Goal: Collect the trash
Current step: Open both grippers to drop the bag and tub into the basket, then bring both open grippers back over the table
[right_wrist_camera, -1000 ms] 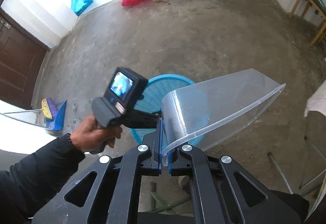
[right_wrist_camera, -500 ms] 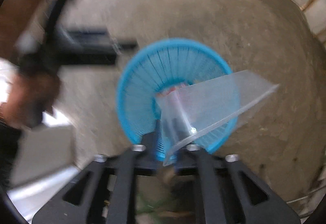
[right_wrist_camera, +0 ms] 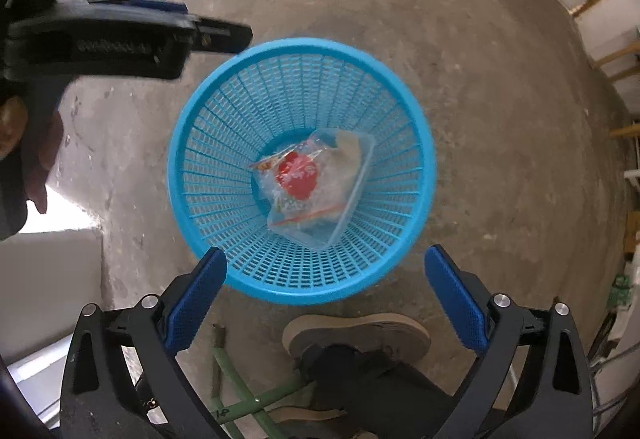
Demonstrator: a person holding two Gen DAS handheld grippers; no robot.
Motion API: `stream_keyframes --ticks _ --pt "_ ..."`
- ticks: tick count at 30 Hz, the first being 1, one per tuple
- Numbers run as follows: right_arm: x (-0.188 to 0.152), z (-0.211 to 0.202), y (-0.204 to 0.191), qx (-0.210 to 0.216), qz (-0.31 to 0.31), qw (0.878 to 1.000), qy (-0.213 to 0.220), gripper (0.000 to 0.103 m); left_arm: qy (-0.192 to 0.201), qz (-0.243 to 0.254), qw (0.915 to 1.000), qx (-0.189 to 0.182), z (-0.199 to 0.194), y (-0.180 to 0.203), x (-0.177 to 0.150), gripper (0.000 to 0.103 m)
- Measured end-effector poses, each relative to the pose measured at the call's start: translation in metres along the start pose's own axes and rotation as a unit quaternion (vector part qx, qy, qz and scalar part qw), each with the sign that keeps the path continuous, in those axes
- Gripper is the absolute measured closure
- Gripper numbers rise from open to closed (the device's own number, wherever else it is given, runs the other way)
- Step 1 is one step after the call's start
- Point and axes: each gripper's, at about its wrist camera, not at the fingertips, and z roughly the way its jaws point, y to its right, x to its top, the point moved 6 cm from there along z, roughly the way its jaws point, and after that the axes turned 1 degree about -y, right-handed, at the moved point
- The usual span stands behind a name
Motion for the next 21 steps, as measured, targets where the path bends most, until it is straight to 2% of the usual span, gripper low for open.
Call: stream_keyframes --ticks 12,17,21 --pt "-0.036 -0.075 0.062 -0.010 0.104 0.992 0.074 0.008 0.030 0.062 0.9972 -0.029 -0.026 0.079 0.022 0.014" --pt "-0.063 -0.107 0.093 -0.018 0.158 0.982 0.104 0.008 0.048 0.104 0.9923 -0.049 -0.049 0.127 0.033 0.013" --pt "-0.094 -0.136 0.121 -0.024 0.212 0.967 0.140 0.008 0.070 0.136 0.9855 -0.072 -0.073 0.173 0.044 0.012"
